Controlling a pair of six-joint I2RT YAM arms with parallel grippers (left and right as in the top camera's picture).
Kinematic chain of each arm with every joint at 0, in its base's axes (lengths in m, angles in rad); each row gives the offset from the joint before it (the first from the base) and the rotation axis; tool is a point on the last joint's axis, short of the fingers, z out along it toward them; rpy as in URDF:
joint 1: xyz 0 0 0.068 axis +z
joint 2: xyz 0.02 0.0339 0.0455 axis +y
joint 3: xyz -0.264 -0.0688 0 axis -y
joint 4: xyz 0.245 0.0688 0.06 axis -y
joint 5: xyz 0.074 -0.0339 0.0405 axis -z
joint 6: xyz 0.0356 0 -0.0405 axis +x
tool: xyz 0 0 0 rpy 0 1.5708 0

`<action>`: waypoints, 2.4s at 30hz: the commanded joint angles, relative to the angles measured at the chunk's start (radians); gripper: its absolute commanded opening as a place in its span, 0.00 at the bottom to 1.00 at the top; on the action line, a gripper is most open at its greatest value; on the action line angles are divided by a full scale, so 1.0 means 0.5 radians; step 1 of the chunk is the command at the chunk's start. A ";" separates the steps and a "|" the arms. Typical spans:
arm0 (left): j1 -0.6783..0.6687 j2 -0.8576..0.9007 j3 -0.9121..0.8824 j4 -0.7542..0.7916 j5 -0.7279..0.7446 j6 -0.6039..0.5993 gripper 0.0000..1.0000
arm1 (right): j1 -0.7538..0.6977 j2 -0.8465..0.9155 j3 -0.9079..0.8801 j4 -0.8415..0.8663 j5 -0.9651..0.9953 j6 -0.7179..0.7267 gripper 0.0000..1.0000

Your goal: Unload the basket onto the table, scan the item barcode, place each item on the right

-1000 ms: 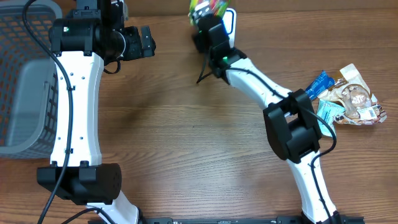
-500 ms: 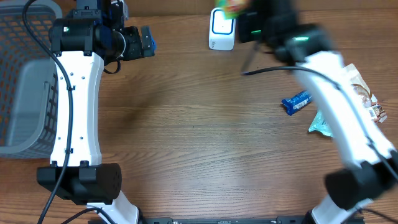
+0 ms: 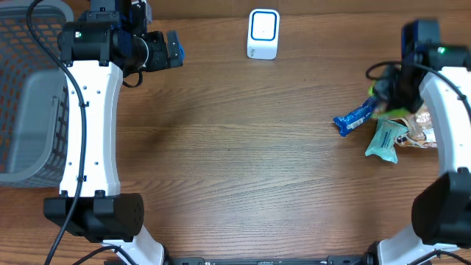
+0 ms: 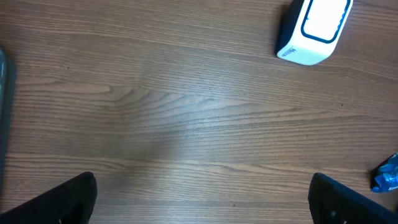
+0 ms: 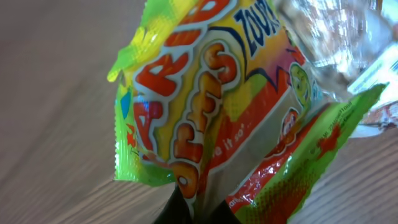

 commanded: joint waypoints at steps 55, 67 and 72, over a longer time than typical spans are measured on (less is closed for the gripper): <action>-0.013 0.008 0.018 0.000 -0.007 -0.007 1.00 | 0.023 -2.451 -0.762 0.529 -0.286 -0.610 1.00; -0.013 0.008 0.018 0.000 -0.007 -0.007 1.00 | 0.284 -3.288 -2.727 2.181 -0.111 -0.615 1.00; -0.013 0.008 0.018 0.000 -0.007 -0.007 1.00 | 0.292 -3.507 -3.083 2.287 -0.104 -0.616 1.00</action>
